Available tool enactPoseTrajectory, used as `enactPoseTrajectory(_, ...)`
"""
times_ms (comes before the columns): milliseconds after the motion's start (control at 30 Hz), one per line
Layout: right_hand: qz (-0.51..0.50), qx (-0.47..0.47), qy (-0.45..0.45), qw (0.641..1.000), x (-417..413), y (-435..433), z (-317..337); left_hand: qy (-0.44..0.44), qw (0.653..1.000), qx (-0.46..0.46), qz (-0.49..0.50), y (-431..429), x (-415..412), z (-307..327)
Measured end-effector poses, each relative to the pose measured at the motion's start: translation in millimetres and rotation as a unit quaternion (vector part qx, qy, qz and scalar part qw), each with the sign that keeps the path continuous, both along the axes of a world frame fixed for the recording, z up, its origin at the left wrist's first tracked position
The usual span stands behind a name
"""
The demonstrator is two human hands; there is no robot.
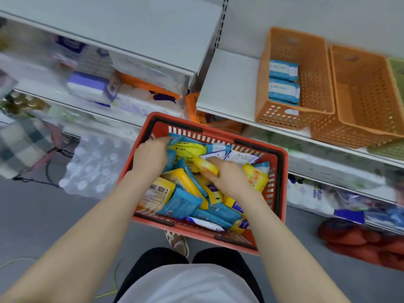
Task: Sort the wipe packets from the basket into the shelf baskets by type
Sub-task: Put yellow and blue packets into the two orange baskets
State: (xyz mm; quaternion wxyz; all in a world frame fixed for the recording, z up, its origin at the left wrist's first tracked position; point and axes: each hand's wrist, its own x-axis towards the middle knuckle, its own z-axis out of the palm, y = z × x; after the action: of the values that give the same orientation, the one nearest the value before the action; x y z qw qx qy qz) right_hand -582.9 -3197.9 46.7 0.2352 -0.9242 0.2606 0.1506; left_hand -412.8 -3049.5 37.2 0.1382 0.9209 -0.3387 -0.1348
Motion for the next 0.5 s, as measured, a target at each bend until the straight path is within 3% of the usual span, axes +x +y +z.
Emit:
enactPoseTrajectory(67, -0.088, -0.025, -0.041, 0.995, -11.3, -8.3, 0.5, -0.015, 0.997, -0.071, 0.016, 2.9, -2.0, 12.2)
enactPoseTrajectory(167, -0.186, -0.01, -0.068, 0.98, -27.7, -23.6, 2.7, 0.021, 0.987, -0.151, -0.049, 14.0, -19.3, 28.6)
enactPoseTrajectory(233, -0.235, 0.05, -0.09, 0.967, -34.5, -28.7, 1.0, 0.079, 0.984, -0.122, -0.107, 21.9, -37.8, 32.3)
enactPoseTrajectory(300, -0.276, 0.116, -0.124, 0.946, -37.3, -30.4, 0.7, 0.132, 0.979, -0.029, -0.15, 24.5, -55.4, 30.6)
enactPoseTrajectory(400, -0.3, 0.131, -0.135, 0.935, -38.2, -30.0, 1.0, 0.138, 0.974, 0.097, -0.152, 12.4, -68.9, 24.1)
enactPoseTrajectory(500, -0.316, 0.14, -0.154, 0.925, -39.0, -28.5, 5.6, 0.109, 0.988, 0.05, -0.095, -8.2, -66.9, 16.4)
